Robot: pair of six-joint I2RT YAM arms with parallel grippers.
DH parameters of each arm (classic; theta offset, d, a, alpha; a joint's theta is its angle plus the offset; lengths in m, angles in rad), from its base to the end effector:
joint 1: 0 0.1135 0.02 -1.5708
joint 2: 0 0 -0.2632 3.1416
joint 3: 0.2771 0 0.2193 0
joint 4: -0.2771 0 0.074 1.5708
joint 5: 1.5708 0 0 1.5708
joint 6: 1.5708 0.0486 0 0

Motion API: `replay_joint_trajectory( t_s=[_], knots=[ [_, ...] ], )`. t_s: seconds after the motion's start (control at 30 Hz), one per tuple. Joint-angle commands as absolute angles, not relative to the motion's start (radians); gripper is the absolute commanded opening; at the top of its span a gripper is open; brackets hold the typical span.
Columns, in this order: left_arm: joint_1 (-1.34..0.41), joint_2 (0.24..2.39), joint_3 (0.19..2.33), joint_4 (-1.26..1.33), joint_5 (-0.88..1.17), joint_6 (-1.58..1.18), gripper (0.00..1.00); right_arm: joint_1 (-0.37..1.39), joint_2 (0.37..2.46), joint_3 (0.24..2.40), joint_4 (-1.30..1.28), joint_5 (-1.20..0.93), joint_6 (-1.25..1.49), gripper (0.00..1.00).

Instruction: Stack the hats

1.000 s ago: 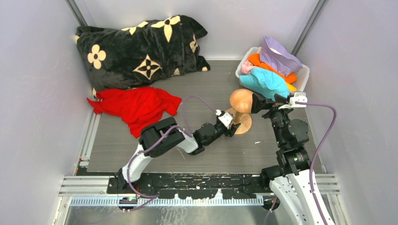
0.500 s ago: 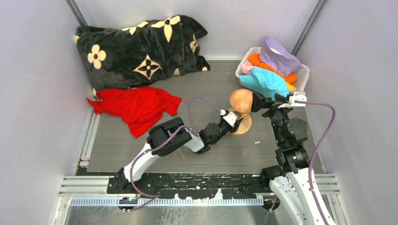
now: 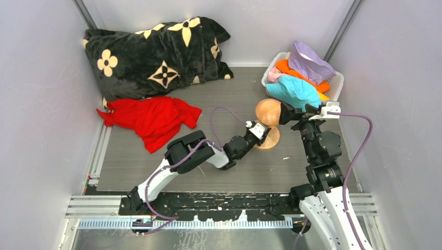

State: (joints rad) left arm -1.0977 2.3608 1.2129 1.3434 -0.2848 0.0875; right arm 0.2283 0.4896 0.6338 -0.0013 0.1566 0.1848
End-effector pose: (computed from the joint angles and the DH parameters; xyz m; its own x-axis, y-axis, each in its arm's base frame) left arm 0.2248 -0.4091 0.1545 0.1519 -0.1126 -0.9820 0.7182 0.6951 0.0314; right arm 0.1075 0.0172 0.3443 0.1229 0.2149 -0.9689 -0.0974 0.9742 0.2037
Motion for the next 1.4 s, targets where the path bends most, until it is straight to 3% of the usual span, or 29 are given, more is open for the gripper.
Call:
replay_joint_trajectory(
  t_s=[0.0,0.17,0.23,0.27,0.67,1.3,1.33,1.37],
  knots=[
    [-1.092,2.374,1.248,1.431,-0.331,0.112,0.32,0.235,0.490,0.641,0.046,0.172,0.166,1.00],
    [-1.066,2.369,1.237,1.431,-0.356,0.112,0.22,0.235,0.493,0.636,0.055,0.168,0.166,1.00],
    [-1.049,2.359,1.222,1.431,-0.368,0.097,0.03,0.234,0.503,0.639,0.060,0.161,0.166,1.00],
    [-1.041,2.351,1.211,1.431,-0.377,0.090,0.00,0.235,0.506,0.638,0.062,0.159,0.168,1.00],
    [-0.874,2.239,1.076,1.431,-0.518,0.092,0.00,0.234,0.525,0.629,0.081,0.138,0.176,1.00],
    [-0.669,2.295,1.110,1.430,-0.517,0.038,0.00,0.235,0.538,0.618,0.094,0.123,0.181,1.00],
    [-0.668,2.293,1.106,1.429,-0.522,0.033,0.02,0.234,0.543,0.619,0.097,0.120,0.182,1.00],
    [-0.668,2.288,1.100,1.428,-0.526,0.028,0.11,0.234,0.550,0.618,0.103,0.116,0.182,1.00]
  ],
)
